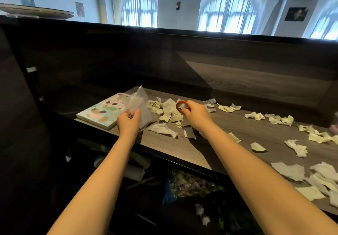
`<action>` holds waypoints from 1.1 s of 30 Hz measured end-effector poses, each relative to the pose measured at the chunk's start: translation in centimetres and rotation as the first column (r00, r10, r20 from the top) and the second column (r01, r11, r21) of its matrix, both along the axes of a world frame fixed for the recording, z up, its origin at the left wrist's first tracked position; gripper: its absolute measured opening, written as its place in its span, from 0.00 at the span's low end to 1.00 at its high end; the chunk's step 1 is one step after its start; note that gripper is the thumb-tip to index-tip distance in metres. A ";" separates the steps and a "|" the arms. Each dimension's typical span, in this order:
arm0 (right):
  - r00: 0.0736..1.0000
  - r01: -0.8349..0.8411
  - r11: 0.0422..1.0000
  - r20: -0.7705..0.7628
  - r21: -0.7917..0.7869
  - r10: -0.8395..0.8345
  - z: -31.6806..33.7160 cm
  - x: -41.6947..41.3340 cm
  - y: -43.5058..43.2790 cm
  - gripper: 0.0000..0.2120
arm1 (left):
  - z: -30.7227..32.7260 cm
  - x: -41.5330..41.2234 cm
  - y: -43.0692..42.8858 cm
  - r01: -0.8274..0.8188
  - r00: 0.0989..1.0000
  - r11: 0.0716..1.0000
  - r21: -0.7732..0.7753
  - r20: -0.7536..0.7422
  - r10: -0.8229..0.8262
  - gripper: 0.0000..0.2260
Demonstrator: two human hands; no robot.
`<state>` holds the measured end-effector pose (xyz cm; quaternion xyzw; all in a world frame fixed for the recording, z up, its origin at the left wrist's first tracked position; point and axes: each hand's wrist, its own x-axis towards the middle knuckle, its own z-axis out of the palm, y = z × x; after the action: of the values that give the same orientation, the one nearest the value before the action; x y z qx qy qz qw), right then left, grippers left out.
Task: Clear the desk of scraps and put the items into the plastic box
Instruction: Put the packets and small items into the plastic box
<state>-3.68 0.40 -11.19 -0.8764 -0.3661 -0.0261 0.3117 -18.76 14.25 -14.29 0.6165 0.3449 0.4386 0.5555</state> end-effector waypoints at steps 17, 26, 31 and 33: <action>0.999 0.000 0.917 -0.042 0.400 0.018 4.6 -0.9 -13.7 0.09 | 6.0 3.6 -11.5 0.194 0.977 0.952 0.239 0.042 -0.209 0.06; 0.953 0.302 0.891 -0.082 0.340 -0.291 4.7 4.2 -27.5 0.07 | 8.2 11.8 -23.7 0.484 0.869 0.817 0.314 -0.062 -0.492 0.02; 0.900 0.431 0.863 -0.054 0.262 -0.433 5.0 7.8 -33.5 0.08 | 9.2 16.6 -29.6 0.621 0.779 0.735 0.271 -0.113 -0.616 0.06; 0.883 0.462 0.850 -0.040 0.253 -0.468 5.3 9.5 -35.6 0.07 | 9.7 18.5 -31.4 0.649 0.756 0.710 0.274 -0.130 -0.641 0.06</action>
<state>5.82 -35.19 -5.89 -0.8910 -0.1403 -0.1578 0.4019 -0.30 -17.13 -4.61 0.7806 0.0438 0.2567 0.5682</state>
